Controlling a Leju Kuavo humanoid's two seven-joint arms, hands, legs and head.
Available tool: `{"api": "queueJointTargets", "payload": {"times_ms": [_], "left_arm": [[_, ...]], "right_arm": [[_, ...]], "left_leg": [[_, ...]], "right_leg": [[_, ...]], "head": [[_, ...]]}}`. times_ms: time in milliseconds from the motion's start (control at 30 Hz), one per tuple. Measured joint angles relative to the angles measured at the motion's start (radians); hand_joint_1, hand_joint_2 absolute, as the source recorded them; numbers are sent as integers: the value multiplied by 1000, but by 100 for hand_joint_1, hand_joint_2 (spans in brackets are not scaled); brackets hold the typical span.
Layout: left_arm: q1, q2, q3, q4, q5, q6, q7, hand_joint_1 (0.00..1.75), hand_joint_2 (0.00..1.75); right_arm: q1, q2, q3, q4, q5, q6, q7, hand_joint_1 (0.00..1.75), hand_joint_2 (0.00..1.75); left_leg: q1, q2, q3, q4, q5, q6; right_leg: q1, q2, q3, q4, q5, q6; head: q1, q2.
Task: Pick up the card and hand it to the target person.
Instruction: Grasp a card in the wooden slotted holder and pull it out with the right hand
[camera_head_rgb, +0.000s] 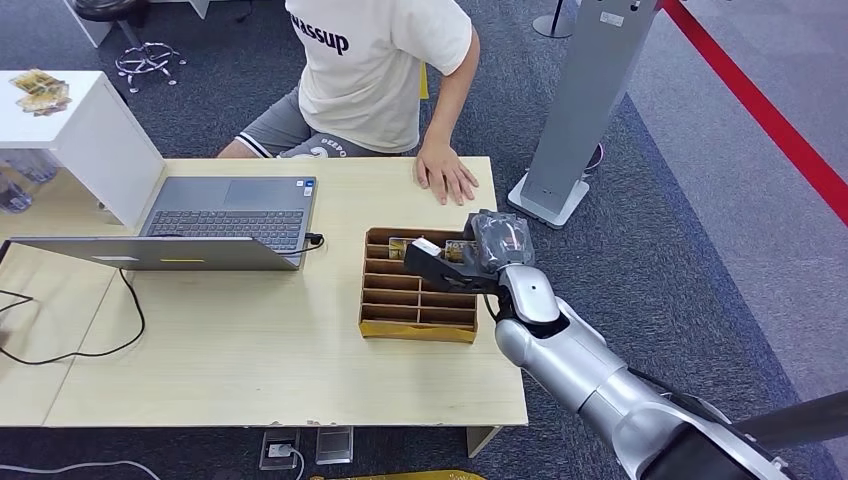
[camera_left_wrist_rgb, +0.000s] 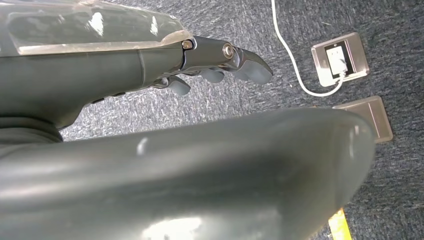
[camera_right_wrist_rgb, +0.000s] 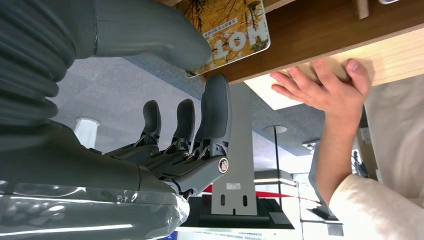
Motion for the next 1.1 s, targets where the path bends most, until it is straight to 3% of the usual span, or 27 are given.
{"api": "queueJointTargets", "payload": {"times_ms": [633,833,1100], "left_arm": [[0,0,0,0,0,1,0,0,0],[0,0,0,0,-2,1,0,0,0],[0,0,0,0,-4,0,1,0,0]], "right_arm": [[21,2,2,4,-4,12,-9,93,175],[23,3,3,3,-4,11,-4,129,175],[23,3,2,-5,-2,13,2,134,175]], "left_leg": [[0,0,0,0,0,0],[0,0,0,0,0,0],[0,0,0,0,0,0]], "right_leg": [[0,0,0,0,0,0],[0,0,0,0,0,0],[0,0,0,0,0,0]], "head": [[0,0],[-1,0],[0,0]]}}
